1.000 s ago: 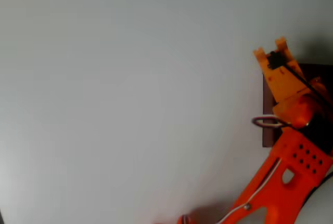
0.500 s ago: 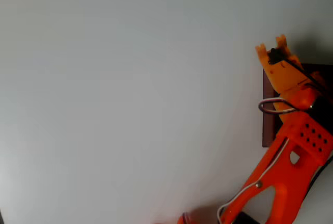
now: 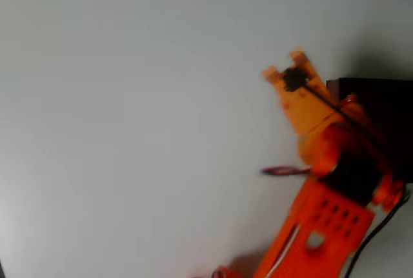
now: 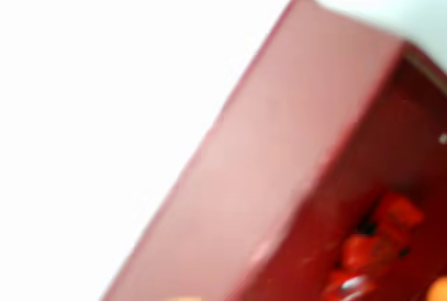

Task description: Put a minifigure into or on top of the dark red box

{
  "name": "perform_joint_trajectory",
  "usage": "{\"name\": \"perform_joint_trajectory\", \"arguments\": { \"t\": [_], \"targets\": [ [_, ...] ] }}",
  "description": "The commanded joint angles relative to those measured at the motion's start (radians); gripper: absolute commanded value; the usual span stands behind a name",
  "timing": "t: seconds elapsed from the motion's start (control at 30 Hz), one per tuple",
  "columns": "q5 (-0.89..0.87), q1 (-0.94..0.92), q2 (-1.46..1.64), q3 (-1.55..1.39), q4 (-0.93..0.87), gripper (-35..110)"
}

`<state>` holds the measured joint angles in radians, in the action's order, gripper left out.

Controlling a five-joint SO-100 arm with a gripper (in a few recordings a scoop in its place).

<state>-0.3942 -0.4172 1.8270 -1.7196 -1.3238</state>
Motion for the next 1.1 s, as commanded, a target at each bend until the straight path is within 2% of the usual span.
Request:
{"name": "perform_joint_trajectory", "arguments": {
  "t": [0.0,0.37,0.67,0.83,0.97,1.07],
  "targets": [
    [-0.023,0.072,0.287,-0.187,0.034,15],
    [-0.051,0.443,0.894,-0.657,0.075,1],
    [0.075,0.676,1.493,-0.980,0.020,0],
    [0.100,0.709,1.525,-1.022,-0.015,0],
    [0.202,0.726,1.525,-1.026,-0.049,0],
    [0.178,0.724,1.522,-1.055,-0.081,0]
  ]
}}
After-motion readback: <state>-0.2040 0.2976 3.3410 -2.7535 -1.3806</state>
